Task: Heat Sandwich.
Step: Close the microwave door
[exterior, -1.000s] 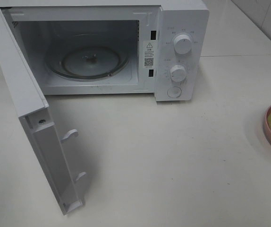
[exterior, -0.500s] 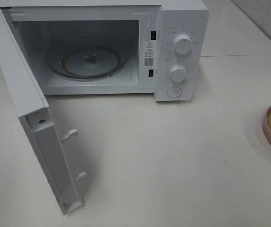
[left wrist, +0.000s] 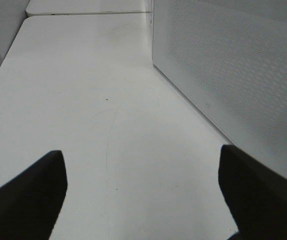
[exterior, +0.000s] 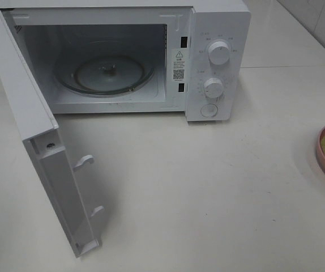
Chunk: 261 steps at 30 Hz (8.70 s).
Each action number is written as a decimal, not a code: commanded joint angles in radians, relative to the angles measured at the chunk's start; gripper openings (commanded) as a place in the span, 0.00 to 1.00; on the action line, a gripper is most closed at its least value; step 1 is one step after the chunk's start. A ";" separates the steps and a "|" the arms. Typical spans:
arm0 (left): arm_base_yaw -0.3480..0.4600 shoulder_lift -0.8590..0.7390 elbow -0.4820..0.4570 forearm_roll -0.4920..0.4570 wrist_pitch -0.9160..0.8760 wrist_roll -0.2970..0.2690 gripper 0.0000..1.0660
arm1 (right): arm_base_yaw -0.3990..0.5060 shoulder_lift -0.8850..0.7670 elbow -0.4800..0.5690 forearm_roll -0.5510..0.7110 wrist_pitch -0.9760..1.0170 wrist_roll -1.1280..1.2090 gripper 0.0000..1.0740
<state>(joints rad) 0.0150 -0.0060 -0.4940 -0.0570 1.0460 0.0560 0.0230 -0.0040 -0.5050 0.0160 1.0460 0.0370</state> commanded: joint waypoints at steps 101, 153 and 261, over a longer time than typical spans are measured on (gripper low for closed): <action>-0.005 -0.009 -0.023 0.090 -0.147 -0.056 0.00 | -0.005 -0.027 0.003 -0.007 -0.009 0.009 0.62; -0.049 1.346 0.211 0.701 -1.961 -0.524 0.00 | -0.005 -0.027 0.003 -0.007 -0.009 0.009 0.62; -0.787 2.058 -0.638 -0.800 -2.039 0.369 0.00 | -0.005 -0.026 0.003 -0.007 -0.009 0.010 0.62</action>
<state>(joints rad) -0.8020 2.0510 -1.1050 -0.8380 -0.9570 0.4220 0.0230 -0.0040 -0.5050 0.0150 1.0420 0.0380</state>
